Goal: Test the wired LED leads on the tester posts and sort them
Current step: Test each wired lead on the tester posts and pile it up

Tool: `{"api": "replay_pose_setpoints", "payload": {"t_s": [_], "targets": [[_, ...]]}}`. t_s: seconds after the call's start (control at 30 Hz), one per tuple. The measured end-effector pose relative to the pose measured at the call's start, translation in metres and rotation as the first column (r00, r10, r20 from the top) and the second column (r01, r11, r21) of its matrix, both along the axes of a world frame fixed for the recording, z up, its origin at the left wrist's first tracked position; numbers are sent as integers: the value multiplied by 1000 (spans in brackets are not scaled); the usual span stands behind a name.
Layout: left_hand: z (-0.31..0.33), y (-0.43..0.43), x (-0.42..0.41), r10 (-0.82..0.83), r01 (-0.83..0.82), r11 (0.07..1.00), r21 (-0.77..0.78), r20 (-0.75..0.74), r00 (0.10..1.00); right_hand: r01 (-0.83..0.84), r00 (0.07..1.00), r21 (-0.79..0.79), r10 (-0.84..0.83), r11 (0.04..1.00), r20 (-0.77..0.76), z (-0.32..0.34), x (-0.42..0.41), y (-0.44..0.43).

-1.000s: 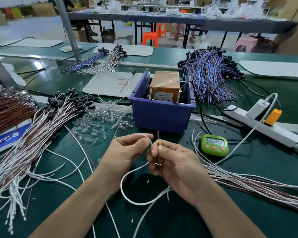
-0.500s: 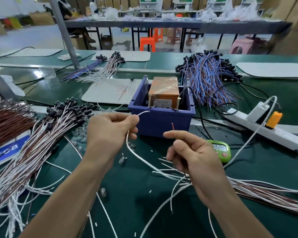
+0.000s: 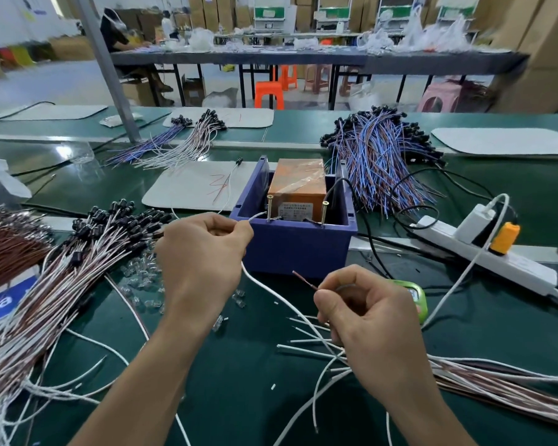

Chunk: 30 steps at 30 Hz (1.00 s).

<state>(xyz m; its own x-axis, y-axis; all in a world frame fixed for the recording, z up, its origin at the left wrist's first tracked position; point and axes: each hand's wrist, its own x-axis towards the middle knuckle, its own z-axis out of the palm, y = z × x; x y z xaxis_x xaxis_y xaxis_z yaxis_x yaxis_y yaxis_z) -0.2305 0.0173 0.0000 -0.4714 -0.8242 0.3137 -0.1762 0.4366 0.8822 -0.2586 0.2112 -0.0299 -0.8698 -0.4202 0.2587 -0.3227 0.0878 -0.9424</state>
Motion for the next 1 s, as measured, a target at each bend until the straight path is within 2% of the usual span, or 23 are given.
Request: {"api": "replay_pose_setpoints", "payload": {"t_s": [0.23, 0.37, 0.6, 0.77, 1.0], "targets": [[-2, 5, -6, -29, 29, 1000, 1, 3, 1000, 23, 1000, 10, -23, 1000, 2, -1, -3, 1], [-4, 4, -5, -29, 30, 999, 21, -29, 999, 95, 995, 14, -95, 995, -21, 0, -7, 3], [-4, 1, -3, -44, 44, 999, -10, -24, 999, 326, 925, 70, -303, 943, -232, 21, -29, -4], [-4, 2, -6, -49, 49, 999, -5, -14, 999, 323, 897, 139, -256, 936, -360, 41, -51, -10], [-5, 2, -7, -16, 16, 1000, -5, -28, 999, 289, 896, 234, -176, 928, -407, 46, -63, -8]]}}
